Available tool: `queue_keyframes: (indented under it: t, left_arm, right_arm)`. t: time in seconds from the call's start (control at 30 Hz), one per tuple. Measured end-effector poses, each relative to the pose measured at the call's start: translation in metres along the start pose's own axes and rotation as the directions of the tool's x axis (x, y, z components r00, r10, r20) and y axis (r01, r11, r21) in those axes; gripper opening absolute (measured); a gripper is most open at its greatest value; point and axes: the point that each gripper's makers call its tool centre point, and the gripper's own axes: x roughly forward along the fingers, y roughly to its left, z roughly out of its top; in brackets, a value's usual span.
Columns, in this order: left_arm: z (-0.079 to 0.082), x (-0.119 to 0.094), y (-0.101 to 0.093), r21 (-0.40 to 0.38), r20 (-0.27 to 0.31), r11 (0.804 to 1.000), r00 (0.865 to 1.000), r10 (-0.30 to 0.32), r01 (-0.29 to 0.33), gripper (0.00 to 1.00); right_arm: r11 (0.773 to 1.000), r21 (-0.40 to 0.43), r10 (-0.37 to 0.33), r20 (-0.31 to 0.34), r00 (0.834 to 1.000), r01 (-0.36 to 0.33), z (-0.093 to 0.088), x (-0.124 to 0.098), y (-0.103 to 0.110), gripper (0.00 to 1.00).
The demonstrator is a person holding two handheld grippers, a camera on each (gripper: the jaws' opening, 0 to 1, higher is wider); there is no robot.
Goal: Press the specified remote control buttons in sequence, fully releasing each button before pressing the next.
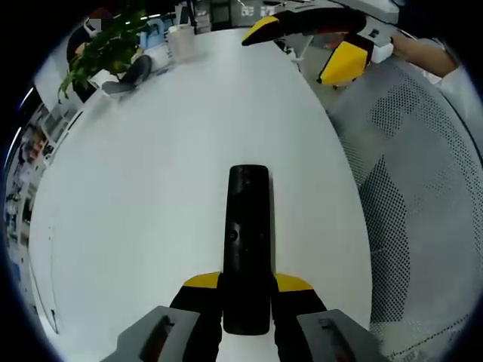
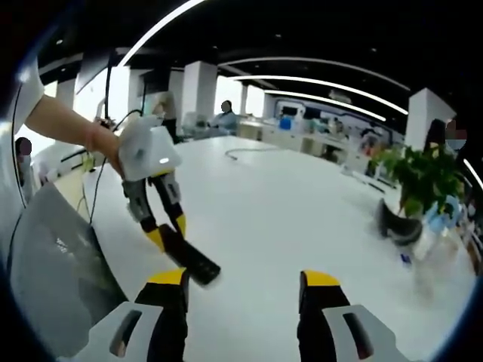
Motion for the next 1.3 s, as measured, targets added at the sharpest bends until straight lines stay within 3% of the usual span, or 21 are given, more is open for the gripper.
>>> queue_keyframes:
  t: [1.03,1.3]
  left_arm:
    - [-0.001,0.0,-0.024,0.022,0.008,1.0,1.0,-0.01,0.009,0.24]
    - [-0.001,0.0,-0.028,0.019,0.016,1.0,1.0,-0.011,0.011,0.24]
  right_arm:
    - [0.999,-0.008,0.039,-0.032,0.999,-0.039,-0.006,0.002,0.007,0.45]
    - [0.995,-0.034,0.087,-0.083,0.993,-0.09,-0.014,0.005,0.018,0.39]
